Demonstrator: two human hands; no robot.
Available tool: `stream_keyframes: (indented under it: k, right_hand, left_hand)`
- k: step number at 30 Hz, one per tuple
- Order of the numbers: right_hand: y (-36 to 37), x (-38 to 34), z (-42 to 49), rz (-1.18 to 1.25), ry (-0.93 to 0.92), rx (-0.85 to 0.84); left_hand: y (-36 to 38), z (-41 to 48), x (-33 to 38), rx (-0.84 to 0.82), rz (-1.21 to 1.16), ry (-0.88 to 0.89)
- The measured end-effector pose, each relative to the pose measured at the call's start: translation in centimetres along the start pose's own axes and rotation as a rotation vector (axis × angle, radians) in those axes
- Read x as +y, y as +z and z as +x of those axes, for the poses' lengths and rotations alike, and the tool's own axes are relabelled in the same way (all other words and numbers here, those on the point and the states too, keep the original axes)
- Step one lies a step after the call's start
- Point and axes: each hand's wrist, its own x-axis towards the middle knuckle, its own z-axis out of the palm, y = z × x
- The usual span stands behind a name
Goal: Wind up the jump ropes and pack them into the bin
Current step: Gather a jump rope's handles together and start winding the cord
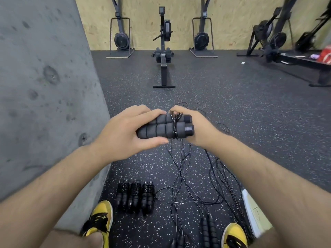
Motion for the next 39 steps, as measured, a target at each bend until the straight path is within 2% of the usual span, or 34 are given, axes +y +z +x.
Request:
stream_keyframes:
  k: [3,5,8,16,19,23,25,30,35,39]
  right_hand:
    - [2.6,-0.5,0.1,-0.052,0.166,0.019]
    - [4.0,-0.7,0.1,-0.086,0.11,0.016]
    - [4.7,-1.5,-0.3,-0.042,0.136,-0.017]
    - [3.3,-3.9,-1.8,-0.175,0.132,-0.078]
    - [2.0,-4.6,-2.3,-0.291,0.06,-0.054]
    - [0.2,-4.6,-2.0,-0.685,-0.123,0.067]
    - [-0.6,-4.1,-1.4,-0.764,-0.193,0.11]
    - [-1.9,-1.3,0.2,-0.67,-0.301,0.149]
    - [-1.8,0.7,1.2,-0.43,-0.253,0.139]
    - [-1.1,1.0,0.9,-0.191,-0.157,0.067]
  left_hand:
    - [0.3,0.3,0.0,0.083,0.074,-0.081]
    - [0.6,0.7,-0.3,0.112,0.165,-0.139]
    - [0.4,1.1,-1.5,0.146,0.315,-0.213]
    - [0.4,0.7,-5.3,0.051,0.509,-0.176]
    - [0.7,0.6,-5.5,0.012,0.55,-0.134]
    - [0.8,0.3,-5.1,-0.027,0.519,-0.054]
    - [0.8,0.1,-4.9,-0.059,0.459,-0.001]
    - [0.9,-0.4,-3.2,-0.122,0.289,0.109]
    - [0.6,-0.4,-0.4,-0.113,0.106,0.094]
    - [0.3,-0.4,0.7,-0.101,0.004,0.027]
